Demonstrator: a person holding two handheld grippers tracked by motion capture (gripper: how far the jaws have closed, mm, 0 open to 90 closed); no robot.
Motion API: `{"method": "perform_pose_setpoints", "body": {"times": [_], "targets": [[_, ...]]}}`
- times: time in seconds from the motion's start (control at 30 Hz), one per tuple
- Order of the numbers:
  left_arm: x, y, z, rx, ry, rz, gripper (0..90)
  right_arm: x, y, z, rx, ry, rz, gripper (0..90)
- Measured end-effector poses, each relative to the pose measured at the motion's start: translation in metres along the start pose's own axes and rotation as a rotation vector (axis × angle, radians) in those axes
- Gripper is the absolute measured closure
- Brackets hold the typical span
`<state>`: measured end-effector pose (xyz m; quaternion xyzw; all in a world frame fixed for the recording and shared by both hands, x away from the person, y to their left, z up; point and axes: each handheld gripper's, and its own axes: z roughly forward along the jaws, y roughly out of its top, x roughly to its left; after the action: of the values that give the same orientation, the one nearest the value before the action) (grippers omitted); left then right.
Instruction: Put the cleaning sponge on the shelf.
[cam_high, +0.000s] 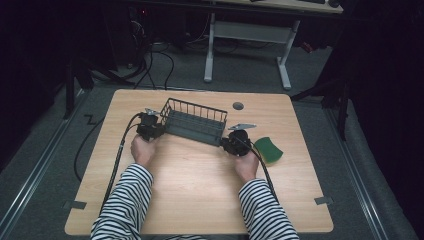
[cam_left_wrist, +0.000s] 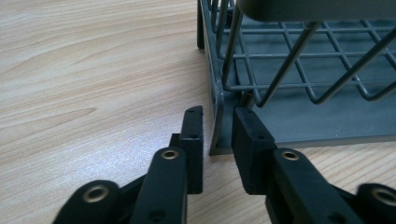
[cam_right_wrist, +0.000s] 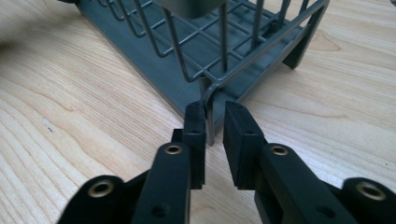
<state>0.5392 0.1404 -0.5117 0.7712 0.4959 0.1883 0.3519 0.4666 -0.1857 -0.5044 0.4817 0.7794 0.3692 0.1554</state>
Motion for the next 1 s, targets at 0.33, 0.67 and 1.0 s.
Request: {"method": "perform_pose_setpoints", "body": {"times": [0.33, 0.67, 1.0], "targets": [[0.003, 0.001, -0.002, 0.005, -0.027, -0.013, 86.3, 0.001, 0.000, 0.001, 0.008, -0.003, -0.009, 85.7], [-0.004, -0.001, -0.011, 0.043, -0.051, 0.030, 86.7, 0.003, -0.003, -0.008, 0.031, -0.012, -0.030, 86.2], [-0.013, -0.017, -0.025, 0.044, -0.080, 0.045, 86.7, 0.006, -0.017, -0.021, 0.031, 0.008, -0.035, 86.2]]}}
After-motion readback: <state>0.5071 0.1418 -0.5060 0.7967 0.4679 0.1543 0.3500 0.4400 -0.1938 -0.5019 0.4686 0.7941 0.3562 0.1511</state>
